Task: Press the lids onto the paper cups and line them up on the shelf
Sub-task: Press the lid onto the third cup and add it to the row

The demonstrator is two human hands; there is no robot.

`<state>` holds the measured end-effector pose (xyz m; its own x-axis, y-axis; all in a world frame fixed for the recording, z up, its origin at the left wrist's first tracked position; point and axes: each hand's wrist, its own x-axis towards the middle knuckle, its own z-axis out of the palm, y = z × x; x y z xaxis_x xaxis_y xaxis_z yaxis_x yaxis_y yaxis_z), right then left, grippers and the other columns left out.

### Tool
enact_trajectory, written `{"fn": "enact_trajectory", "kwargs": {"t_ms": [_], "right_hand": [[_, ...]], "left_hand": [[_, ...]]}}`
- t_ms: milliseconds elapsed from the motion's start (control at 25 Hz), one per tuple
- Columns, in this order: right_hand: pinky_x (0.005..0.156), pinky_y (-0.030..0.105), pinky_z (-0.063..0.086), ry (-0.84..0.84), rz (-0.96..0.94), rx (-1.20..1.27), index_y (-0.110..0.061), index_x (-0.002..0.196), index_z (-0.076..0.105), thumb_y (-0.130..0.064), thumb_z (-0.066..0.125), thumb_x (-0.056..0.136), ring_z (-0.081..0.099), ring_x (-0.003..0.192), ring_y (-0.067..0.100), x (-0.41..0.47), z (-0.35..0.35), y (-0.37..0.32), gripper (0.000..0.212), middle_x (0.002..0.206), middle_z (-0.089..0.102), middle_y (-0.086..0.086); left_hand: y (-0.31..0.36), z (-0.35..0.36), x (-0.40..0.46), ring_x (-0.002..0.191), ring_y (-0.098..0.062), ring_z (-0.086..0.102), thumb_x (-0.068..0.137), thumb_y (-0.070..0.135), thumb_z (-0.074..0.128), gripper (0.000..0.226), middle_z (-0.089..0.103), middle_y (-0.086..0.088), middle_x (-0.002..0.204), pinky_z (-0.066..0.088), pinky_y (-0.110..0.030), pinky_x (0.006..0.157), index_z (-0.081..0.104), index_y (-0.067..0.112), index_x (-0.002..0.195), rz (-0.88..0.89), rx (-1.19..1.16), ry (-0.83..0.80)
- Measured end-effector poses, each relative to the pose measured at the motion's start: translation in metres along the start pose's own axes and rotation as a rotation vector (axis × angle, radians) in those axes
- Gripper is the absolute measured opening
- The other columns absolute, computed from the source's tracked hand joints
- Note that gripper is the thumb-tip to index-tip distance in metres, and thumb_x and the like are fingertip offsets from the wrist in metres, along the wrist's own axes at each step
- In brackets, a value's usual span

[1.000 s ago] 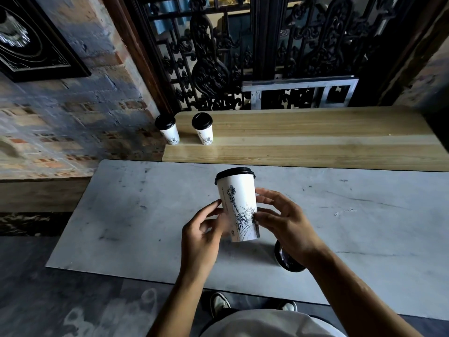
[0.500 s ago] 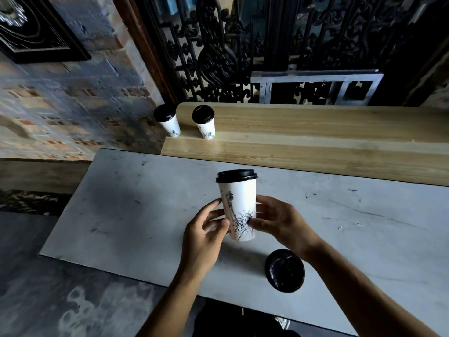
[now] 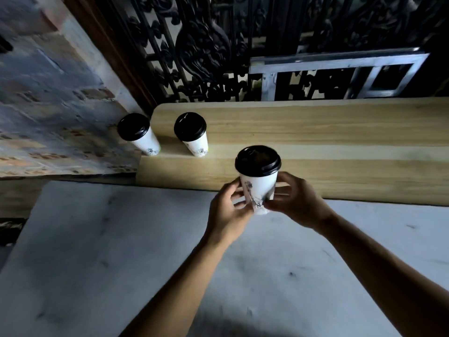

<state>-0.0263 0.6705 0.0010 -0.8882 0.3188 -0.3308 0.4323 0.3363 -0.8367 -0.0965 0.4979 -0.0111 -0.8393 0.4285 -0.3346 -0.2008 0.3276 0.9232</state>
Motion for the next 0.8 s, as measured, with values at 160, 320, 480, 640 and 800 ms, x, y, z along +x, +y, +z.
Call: {"fn": "enact_trajectory", "kwargs": {"t_ms": [160, 320, 480, 640, 800], "right_hand": [[0.087, 0.036, 0.064, 0.145, -0.103, -0.079, -0.019, 0.132, 0.056, -0.035, 0.08, 0.068, 0.075, 0.106, 0.014, 0.094, 0.014, 0.011, 0.07, 0.13, 0.072, -0.001], [0.086, 0.022, 0.062, 0.244, -0.191, -0.091, -0.011, 0.135, 0.051, -0.005, 0.079, 0.082, 0.072, 0.109, 0.013, 0.153, 0.013, 0.022, 0.06, 0.127, 0.072, 0.005], [0.082, 0.013, 0.059, 0.248, -0.176, -0.157, -0.007, 0.136, 0.05, -0.008, 0.078, 0.083, 0.072, 0.107, 0.013, 0.177, 0.026, 0.044, 0.06, 0.126, 0.073, 0.008], [0.082, 0.032, 0.06, 0.297, -0.144, -0.247, -0.009, 0.133, 0.053, -0.018, 0.077, 0.084, 0.074, 0.1, 0.019, 0.18, 0.036, 0.052, 0.055, 0.112, 0.076, 0.002], [0.089, 0.027, 0.053, 0.275, -0.063, -0.188, -0.012, 0.148, 0.043, -0.018, 0.076, 0.085, 0.069, 0.108, 0.015, 0.173, 0.039, 0.049, 0.072, 0.123, 0.07, -0.004]], "left_hand": [[-0.021, 0.001, 0.11, 0.099, -0.009, 0.068, 0.075, -0.014, 0.077, 0.064, 0.068, -0.003, 0.115, 0.058, -0.027, 0.094, 0.056, 0.004, 0.132, 0.068, -0.045, 0.036], [-0.028, 0.004, 0.176, 0.093, 0.004, 0.071, 0.078, -0.022, 0.066, 0.063, 0.067, 0.012, 0.103, 0.057, -0.024, 0.093, 0.05, 0.01, 0.13, 0.149, -0.044, 0.017], [-0.052, 0.016, 0.207, 0.098, 0.0, 0.068, 0.078, -0.024, 0.064, 0.065, 0.066, -0.002, 0.115, 0.055, -0.022, 0.092, 0.05, 0.013, 0.128, 0.155, -0.028, 0.01], [-0.067, 0.027, 0.211, 0.109, -0.004, 0.064, 0.078, -0.026, 0.063, 0.071, 0.063, -0.004, 0.121, 0.052, -0.018, 0.096, 0.049, 0.025, 0.125, 0.155, -0.091, 0.02], [-0.07, 0.026, 0.202, 0.124, -0.002, 0.061, 0.069, -0.003, 0.073, 0.097, 0.061, -0.006, 0.14, 0.049, -0.028, 0.107, 0.031, 0.016, 0.154, 0.154, -0.033, 0.08]]}}
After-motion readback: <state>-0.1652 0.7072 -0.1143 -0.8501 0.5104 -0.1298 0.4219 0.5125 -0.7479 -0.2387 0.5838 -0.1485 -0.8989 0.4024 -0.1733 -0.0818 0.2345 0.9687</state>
